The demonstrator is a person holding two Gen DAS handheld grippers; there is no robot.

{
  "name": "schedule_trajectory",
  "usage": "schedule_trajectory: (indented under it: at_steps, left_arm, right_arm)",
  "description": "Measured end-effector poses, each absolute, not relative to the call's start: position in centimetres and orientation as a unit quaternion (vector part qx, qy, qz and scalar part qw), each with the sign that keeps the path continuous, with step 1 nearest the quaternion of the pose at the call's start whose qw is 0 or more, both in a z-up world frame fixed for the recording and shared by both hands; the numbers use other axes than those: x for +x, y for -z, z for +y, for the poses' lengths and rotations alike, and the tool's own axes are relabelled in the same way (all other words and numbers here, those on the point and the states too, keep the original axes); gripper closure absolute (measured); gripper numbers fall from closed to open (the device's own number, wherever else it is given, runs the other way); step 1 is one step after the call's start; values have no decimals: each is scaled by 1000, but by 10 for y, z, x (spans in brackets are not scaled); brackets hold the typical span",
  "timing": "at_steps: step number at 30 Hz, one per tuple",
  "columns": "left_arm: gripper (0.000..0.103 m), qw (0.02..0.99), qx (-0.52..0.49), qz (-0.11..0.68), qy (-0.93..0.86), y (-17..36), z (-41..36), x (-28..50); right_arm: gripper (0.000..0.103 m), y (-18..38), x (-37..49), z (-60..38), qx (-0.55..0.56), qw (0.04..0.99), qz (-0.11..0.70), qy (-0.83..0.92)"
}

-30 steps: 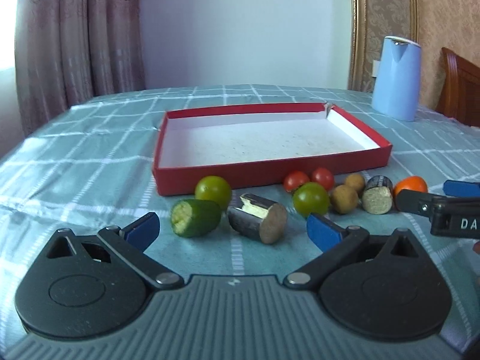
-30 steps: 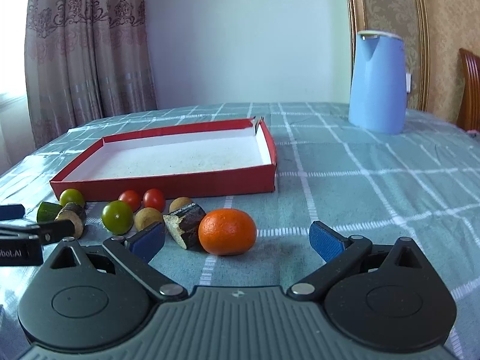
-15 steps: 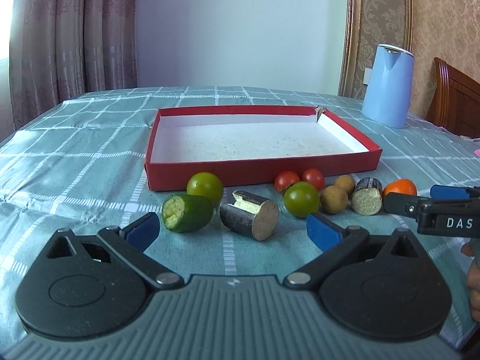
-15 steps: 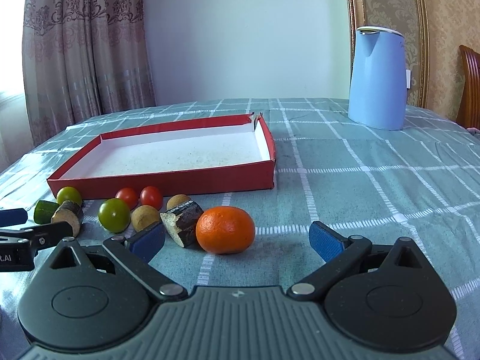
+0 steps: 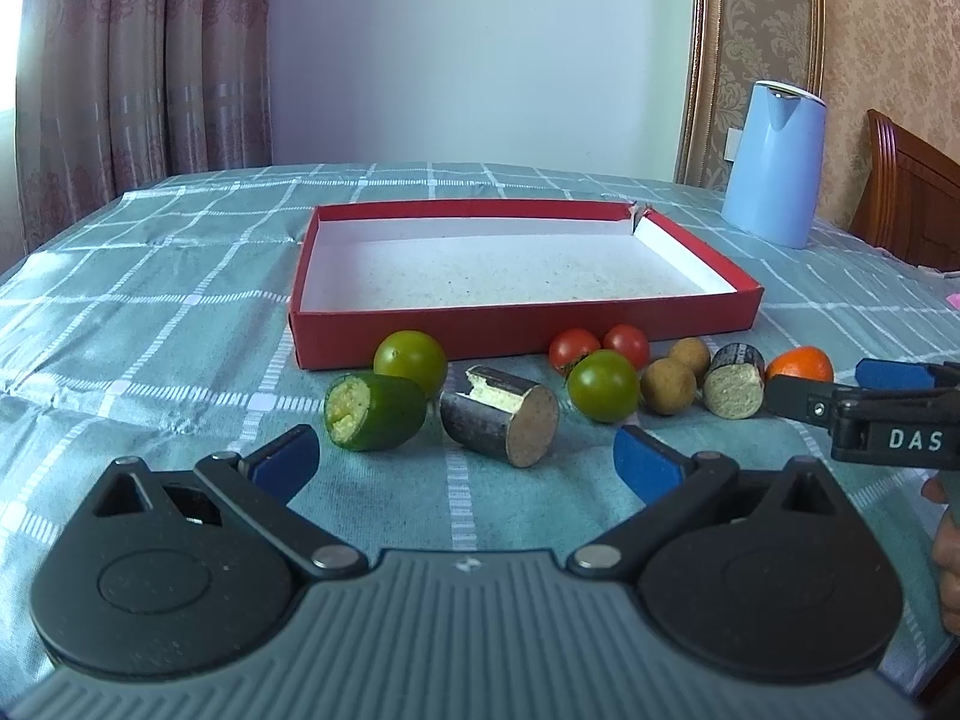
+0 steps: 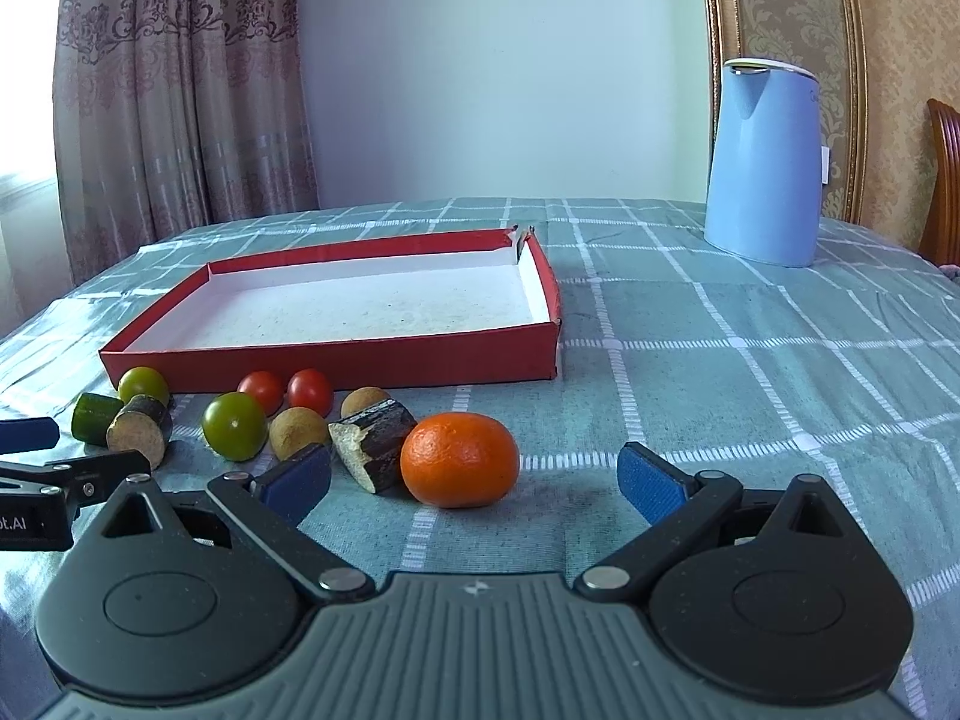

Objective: Organize fruits
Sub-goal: 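Move both grippers toward the row of fruits in front of the tray, then grasp the orange with the right gripper while the left gripper grasps the cucumber piece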

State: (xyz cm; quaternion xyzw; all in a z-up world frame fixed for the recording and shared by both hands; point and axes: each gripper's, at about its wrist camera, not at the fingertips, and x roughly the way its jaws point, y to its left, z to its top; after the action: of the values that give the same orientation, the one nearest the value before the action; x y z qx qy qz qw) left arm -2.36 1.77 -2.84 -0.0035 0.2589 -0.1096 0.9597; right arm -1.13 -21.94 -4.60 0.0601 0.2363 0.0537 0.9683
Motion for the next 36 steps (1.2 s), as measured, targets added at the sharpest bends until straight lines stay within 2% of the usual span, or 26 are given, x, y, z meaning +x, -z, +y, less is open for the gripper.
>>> schedule_trajectory:
  at_steps: [7, 9, 11, 36]
  left_arm:
    - [0, 960, -1, 257, 110, 28, 18, -25]
    - [0, 961, 1, 256, 109, 28, 19, -26]
    - [0, 961, 0, 255, 110, 28, 19, -26]
    - [0, 959, 9, 257, 117, 30, 16, -29]
  right_arm:
    - [4, 46, -11, -219, 60, 968, 238, -56]
    - [15, 47, -10, -219, 58, 967, 242, -60]
    - [21, 48, -7, -219, 59, 963, 254, -69]
    - [21, 48, 0, -222, 39, 962, 261, -78]
